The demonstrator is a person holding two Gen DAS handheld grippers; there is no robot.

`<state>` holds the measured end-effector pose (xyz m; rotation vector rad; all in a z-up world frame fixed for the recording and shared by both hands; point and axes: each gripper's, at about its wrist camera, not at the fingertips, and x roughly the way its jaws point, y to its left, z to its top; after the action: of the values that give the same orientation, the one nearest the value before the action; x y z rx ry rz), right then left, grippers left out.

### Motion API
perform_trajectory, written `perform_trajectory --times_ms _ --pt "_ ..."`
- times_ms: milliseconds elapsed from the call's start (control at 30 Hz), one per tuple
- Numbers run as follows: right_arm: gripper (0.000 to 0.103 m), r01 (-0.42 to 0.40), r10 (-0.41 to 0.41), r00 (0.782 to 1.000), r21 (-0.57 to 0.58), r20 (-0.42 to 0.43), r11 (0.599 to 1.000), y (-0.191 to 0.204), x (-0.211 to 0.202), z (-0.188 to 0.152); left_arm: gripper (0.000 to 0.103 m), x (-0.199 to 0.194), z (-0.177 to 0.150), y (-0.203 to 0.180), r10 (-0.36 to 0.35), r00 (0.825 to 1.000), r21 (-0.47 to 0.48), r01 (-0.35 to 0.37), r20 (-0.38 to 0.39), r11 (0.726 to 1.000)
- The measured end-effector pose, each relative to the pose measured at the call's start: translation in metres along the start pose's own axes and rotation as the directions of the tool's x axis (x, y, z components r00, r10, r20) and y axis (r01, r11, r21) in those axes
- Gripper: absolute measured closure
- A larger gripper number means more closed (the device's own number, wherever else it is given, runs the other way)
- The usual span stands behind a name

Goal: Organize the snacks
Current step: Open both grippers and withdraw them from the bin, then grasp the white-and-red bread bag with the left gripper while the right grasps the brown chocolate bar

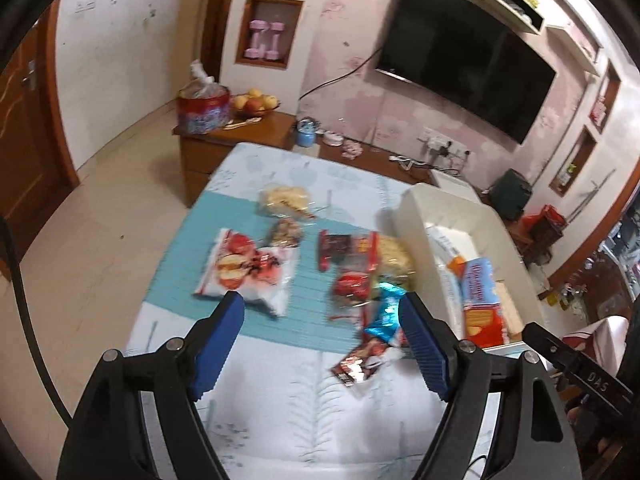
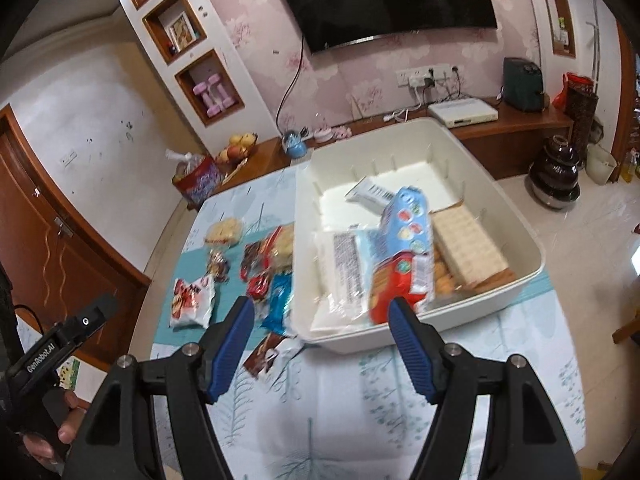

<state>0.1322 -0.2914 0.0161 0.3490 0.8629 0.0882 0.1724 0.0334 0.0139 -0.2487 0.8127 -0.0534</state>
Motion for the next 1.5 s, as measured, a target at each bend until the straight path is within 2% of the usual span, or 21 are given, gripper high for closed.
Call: perform_trajectory --times_ms 133,200,300,500,667,800,1100,1300,1500 --pt "0.033 -0.033 0.035 0.997 0.031 -0.067 0.999 0.012 0.017 -0.01 0.024 0.007 -0.006 0.019 0.012 1.0 -0.006 -0.012 -0.011 1.0" --pt "0.033 -0.04 0.045 0.993 0.046 -0.112 0.998 0.019 0.028 -0.014 0.02 0.011 -0.009 0.029 0.012 1.0 -0.015 -0.012 -0.011 1.0" --pt "0.033 -0.054 0.068 0.981 0.081 -0.181 0.995 0.027 0.048 -0.022 0.019 0.018 -0.012 0.042 0.024 1.0 -0.018 -0.024 -0.011 1.0" --pt "0.033 -0.047 0.092 0.949 0.154 -0.301 0.987 0.042 0.08 -0.038 0.019 0.034 -0.014 0.06 0.006 1.0 -0.012 -0.006 -0.024 1.0" --pt "0.033 -0.001 0.072 0.914 0.177 -0.399 0.984 0.055 0.107 -0.049 0.018 0.05 -0.008 0.062 0.013 0.999 0.025 -0.012 -0.04 1.0" --pt "0.033 0.04 0.052 0.915 0.216 -0.401 0.976 0.061 0.119 -0.054 0.018 0.069 -0.002 0.062 0.017 0.998 0.05 -0.014 -0.06 0.999" --pt "0.033 0.165 -0.07 0.923 0.226 -0.379 0.96 0.074 0.14 -0.062 0.018 0.12 0.005 0.05 0.06 0.992 0.12 -0.047 -0.113 0.992" --pt "0.033 0.237 -0.123 0.913 0.258 -0.389 0.937 0.07 0.154 -0.067 0.018 0.157 0.003 0.049 0.136 0.98 0.149 -0.114 -0.148 0.982" --pt "0.033 0.265 -0.153 0.9 0.232 -0.408 0.936 0.074 0.17 -0.071 0.018 0.179 0.002 0.056 0.161 0.972 0.129 -0.14 -0.171 0.982"
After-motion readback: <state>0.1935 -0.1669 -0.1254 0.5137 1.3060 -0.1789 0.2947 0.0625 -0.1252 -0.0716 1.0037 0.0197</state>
